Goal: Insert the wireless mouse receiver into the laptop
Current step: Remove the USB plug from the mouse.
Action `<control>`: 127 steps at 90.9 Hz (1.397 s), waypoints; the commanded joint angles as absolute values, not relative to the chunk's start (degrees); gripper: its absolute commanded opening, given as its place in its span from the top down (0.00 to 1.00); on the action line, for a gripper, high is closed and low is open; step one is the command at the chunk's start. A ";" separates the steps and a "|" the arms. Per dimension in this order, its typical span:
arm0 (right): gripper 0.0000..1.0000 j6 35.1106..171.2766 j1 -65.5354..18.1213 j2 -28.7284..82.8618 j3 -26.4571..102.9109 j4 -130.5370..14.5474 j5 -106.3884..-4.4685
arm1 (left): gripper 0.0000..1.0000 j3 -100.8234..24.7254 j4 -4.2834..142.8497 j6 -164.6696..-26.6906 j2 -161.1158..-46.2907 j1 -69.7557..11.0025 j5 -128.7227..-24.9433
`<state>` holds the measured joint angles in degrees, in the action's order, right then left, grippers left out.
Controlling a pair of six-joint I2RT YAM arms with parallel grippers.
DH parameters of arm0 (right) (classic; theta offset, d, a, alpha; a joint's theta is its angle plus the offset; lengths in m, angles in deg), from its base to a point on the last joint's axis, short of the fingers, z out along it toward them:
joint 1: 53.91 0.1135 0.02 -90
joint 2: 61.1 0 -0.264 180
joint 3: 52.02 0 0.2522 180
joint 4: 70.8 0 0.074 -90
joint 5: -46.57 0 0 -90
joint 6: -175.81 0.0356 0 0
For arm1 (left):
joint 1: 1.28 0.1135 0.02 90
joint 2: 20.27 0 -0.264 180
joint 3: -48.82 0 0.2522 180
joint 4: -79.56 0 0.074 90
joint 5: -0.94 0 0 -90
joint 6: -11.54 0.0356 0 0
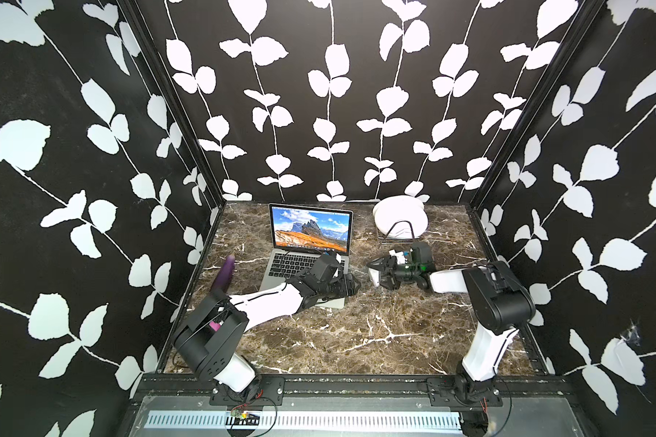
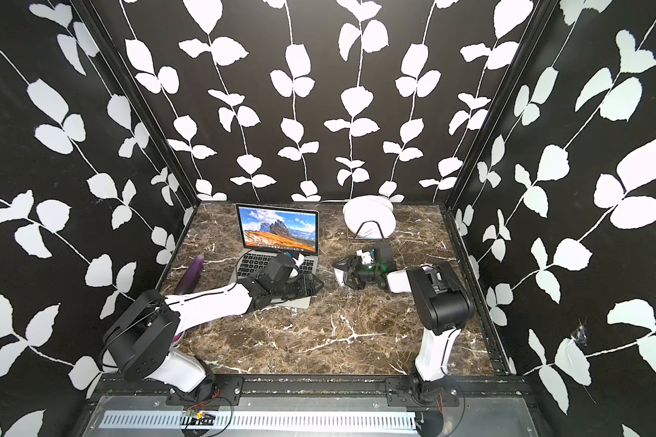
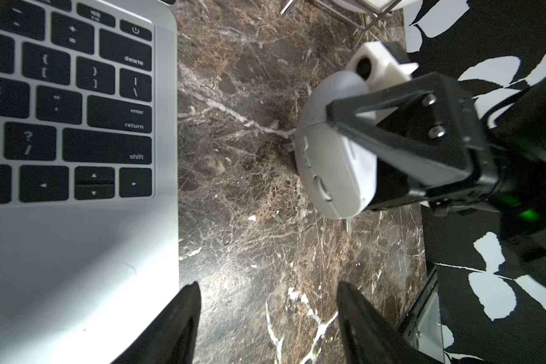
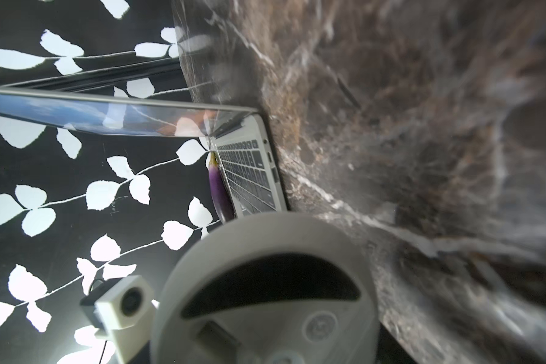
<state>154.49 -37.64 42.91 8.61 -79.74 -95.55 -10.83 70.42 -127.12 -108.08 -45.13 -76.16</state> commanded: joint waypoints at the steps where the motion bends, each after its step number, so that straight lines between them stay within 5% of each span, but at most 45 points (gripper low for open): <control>1: 0.25 146.20 -37.63 40.13 10.84 -67.76 -93.11 | 0.30 -10.37 70.75 -125.77 -109.33 -45.21 -76.16; 24: 0.22 130.47 -37.48 36.00 17.25 -41.68 -80.20 | 0.30 -10.84 69.34 -124.03 -109.26 -45.13 -76.41; 42: 0.20 113.31 -28.19 34.24 29.42 -18.68 -47.34 | 0.30 -9.97 68.52 -123.59 -107.84 -44.63 -77.09; 54: 0.26 108.71 -22.80 37.89 35.29 -17.85 -40.64 | 0.31 -8.19 68.26 -123.65 -105.06 -42.74 -77.69; 94: 0.18 109.02 -30.24 47.28 38.26 -34.85 -65.14 | 0.34 -4.41 67.82 -123.75 -103.04 -41.80 -76.69; 127: 0.19 117.02 -30.62 51.51 32.33 -47.78 -72.79 | 0.36 -4.59 67.98 -123.04 -104.56 -39.20 -75.35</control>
